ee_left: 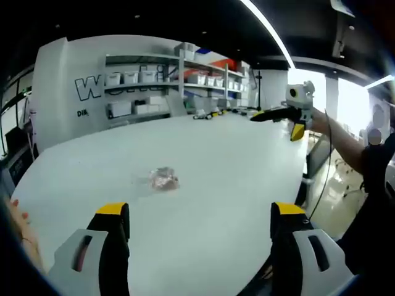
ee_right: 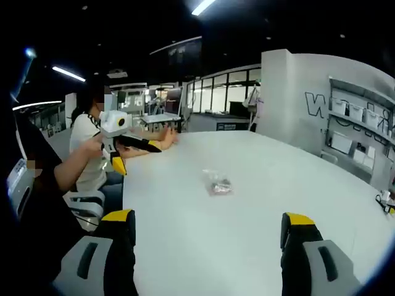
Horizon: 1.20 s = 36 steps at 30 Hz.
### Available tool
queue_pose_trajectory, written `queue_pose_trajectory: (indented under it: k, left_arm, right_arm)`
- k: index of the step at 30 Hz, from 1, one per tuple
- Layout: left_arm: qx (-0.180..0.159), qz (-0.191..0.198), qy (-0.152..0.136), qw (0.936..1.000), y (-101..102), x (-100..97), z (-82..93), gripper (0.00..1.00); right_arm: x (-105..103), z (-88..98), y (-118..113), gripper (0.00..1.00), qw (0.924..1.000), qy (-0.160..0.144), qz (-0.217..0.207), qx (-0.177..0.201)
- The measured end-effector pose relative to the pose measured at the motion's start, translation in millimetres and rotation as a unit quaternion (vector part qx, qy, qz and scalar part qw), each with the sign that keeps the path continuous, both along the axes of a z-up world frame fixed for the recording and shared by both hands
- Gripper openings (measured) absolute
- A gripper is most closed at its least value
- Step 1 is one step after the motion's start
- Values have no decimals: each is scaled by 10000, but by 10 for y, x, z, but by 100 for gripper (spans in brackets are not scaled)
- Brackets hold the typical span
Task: Open the resealable bag by pulling the two sides of the seal apart until the entire bag opening is separated and visibly accessible.
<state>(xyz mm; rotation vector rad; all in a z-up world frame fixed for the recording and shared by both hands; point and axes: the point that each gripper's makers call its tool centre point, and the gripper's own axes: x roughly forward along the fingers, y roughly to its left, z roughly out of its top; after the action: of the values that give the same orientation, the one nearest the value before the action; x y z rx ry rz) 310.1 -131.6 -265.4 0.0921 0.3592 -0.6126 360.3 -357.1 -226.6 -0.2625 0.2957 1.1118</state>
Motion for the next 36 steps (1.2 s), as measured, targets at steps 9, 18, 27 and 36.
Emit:
queue_pose_trajectory:
  k: [9, 18, 27, 36]
  left_arm:
    - [-10, 4, 9, 10000, -2, -5, -6, 93]
    - [-16, -2, 8, 10000, -27, -6, 9, 93]
    - [-17, -6, 41, 10000, -32, -1, -24, 93]
    - [-8, -20, 44, 10000, -33, 18, -41, 93]
  right_arm:
    - [28, -9, 113, 100, 10000, 19, 93, -3]
    - [45, -51, 178, 100, 9999, 50, 163, -27]
    - [68, -105, 211, 99, 9998, 95, 182, -72]
    - [135, -134, 321, 99, 9996, 123, 230, -85]
